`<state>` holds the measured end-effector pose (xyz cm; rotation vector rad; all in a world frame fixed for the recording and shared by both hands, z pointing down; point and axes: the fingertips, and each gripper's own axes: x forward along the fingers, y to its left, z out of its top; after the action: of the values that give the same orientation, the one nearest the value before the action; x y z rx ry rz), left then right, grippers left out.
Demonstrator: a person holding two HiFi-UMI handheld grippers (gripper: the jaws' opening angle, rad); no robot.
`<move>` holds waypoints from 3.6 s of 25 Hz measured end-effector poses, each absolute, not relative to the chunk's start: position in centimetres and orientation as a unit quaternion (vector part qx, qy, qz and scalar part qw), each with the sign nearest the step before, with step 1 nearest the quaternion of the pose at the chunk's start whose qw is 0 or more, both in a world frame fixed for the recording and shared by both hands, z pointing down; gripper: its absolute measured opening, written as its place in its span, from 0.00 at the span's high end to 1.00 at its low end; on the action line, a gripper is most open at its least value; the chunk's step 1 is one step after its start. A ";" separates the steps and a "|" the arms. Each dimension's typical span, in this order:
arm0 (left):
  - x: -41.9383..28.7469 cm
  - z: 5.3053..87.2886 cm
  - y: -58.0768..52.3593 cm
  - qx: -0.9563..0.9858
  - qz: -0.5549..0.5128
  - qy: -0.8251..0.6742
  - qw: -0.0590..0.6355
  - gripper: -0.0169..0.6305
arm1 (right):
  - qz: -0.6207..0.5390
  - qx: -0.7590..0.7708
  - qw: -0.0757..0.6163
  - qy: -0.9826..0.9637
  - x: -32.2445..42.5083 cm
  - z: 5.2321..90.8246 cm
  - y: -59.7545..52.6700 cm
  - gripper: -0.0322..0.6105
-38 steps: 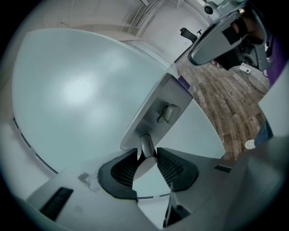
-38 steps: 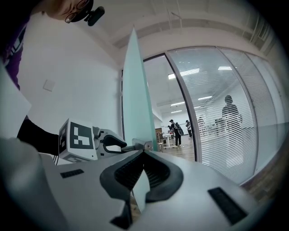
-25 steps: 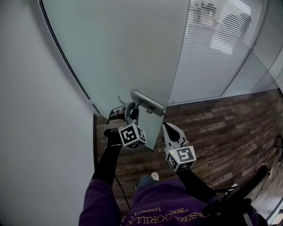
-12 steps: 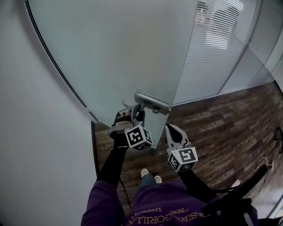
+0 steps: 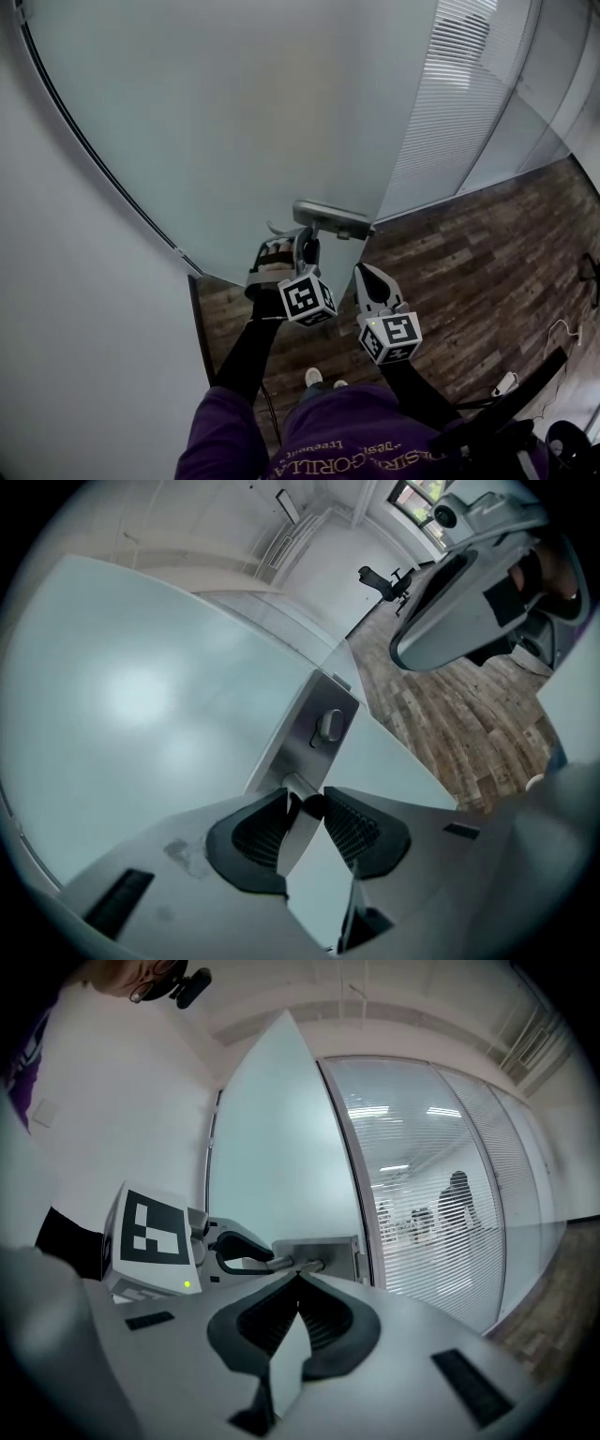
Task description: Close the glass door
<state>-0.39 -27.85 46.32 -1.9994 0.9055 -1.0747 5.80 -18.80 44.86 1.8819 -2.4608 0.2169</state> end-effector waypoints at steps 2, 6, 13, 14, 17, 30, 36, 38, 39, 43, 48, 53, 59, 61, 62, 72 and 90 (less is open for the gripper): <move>-0.1 46.5 -28.5 -0.770 -0.412 0.343 0.346 0.79 | 0.068 0.611 0.017 -0.788 5.6 45.1 -19.5 0.96; 1.2 46.5 -31.1 -0.766 -0.417 0.343 0.350 0.79 | 0.068 0.620 0.017 -0.782 5.9 44.9 -21.9 0.96; 4.1 46.0 -36.2 -0.769 -0.420 0.331 0.350 0.80 | 0.071 0.639 0.022 -0.766 7.9 44.4 -26.1 0.96; 3.9 46.3 -36.1 -0.769 -0.418 0.331 0.352 0.80 | 0.069 0.639 0.022 -0.765 7.6 44.8 -26.0 0.96; 3.8 46.9 -35.9 -0.770 -0.413 0.327 0.359 0.80 | 0.067 0.644 0.022 -0.762 7.1 45.5 -25.3 0.96; 4.3 46.1 -36.4 -0.780 -0.396 0.333 0.351 0.80 | 0.053 0.662 0.017 -0.747 7.2 44.7 -24.4 0.96; 4.6 46.2 -36.4 -0.785 -0.392 0.332 0.345 0.80 | 0.055 0.658 0.009 -0.751 7.8 45.2 -24.5 0.96; 4.7 46.1 -36.4 -0.785 -0.390 0.331 0.349 0.80 | 0.055 0.655 0.008 -0.754 8.2 45.4 -24.9 0.96; 4.7 46.1 -36.4 -0.785 -0.390 0.331 0.350 0.80 | 0.055 0.652 0.008 -0.756 8.4 45.4 -25.1 0.96; 5.0 45.9 -36.2 -0.782 -0.389 0.327 0.360 0.80 | 0.054 0.640 0.013 -0.766 9.2 45.4 -26.3 0.96; 5.5 46.6 -36.9 -0.780 -0.390 0.340 0.353 0.80 | 0.057 0.620 0.013 -0.783 10.1 46.2 -28.6 0.96; 6.0 47.0 -37.1 -0.778 -0.387 0.349 0.351 0.80 | 0.055 0.608 0.018 -0.792 11.0 46.7 -30.0 0.96; 7.2 45.7 -42.7 -0.779 -0.394 0.349 0.340 0.80 | 0.066 0.592 0.021 -0.803 11.9 45.2 -36.5 0.96; 7.5 45.2 -44.0 -0.780 -0.394 0.352 0.336 0.80 | 0.068 0.586 0.023 -0.807 12.3 44.7 -37.9 0.96; 7.6 45.3 -44.2 -0.780 -0.394 0.354 0.334 0.80 | 0.067 0.583 0.023 -0.810 12.4 44.8 -38.3 0.96; 7.9 45.5 -46.4 -0.774 -0.393 0.381 0.319 0.80 | 0.055 0.557 0.035 -0.828 13.9 45.3 -40.9 0.96; 8.8 45.8 -51.1 -0.768 -0.393 0.409 0.298 0.80 | 0.049 0.543 0.038 -0.838 15.4 45.8 -43.8 0.96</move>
<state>8.82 -51.12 45.78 -2.0406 1.0869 -1.0442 15.41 -43.82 45.84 1.6647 -2.5700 0.1506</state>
